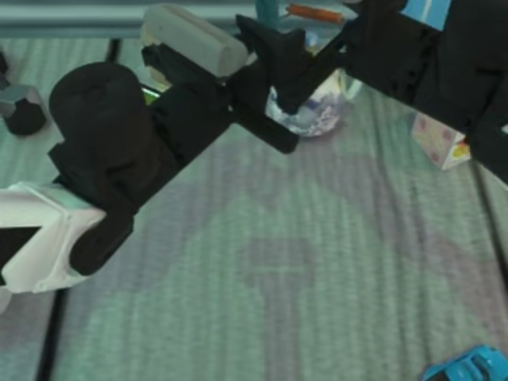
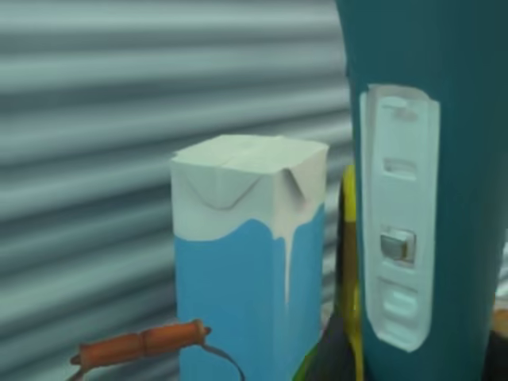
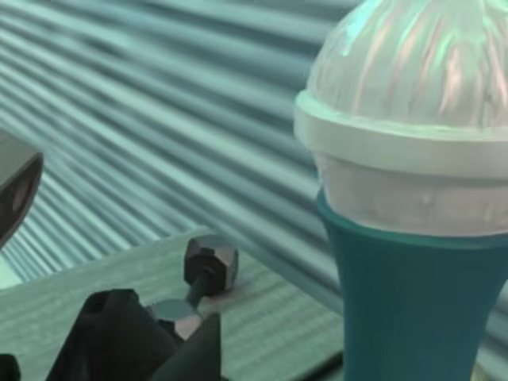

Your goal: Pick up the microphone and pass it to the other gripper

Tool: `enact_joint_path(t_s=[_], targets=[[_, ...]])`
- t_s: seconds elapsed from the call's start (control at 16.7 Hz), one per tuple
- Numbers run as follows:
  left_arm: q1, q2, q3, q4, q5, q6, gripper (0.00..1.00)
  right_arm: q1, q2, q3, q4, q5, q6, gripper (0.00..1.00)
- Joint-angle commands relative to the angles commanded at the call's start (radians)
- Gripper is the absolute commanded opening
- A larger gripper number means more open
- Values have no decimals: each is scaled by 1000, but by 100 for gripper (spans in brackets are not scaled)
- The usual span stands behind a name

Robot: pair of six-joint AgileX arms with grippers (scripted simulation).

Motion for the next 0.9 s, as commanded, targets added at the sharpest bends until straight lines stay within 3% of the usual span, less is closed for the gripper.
enact_joint_path(t_s=[0.18, 0.42, 0.9], targets=[[0, 0, 0, 0, 0, 0, 0, 20, 72, 64, 14, 20, 1, 100], [0, 0, 0, 0, 0, 0, 0, 21, 75, 67, 15, 21, 1, 100], [0, 0, 0, 0, 0, 0, 0, 21, 75, 67, 15, 21, 1, 40]])
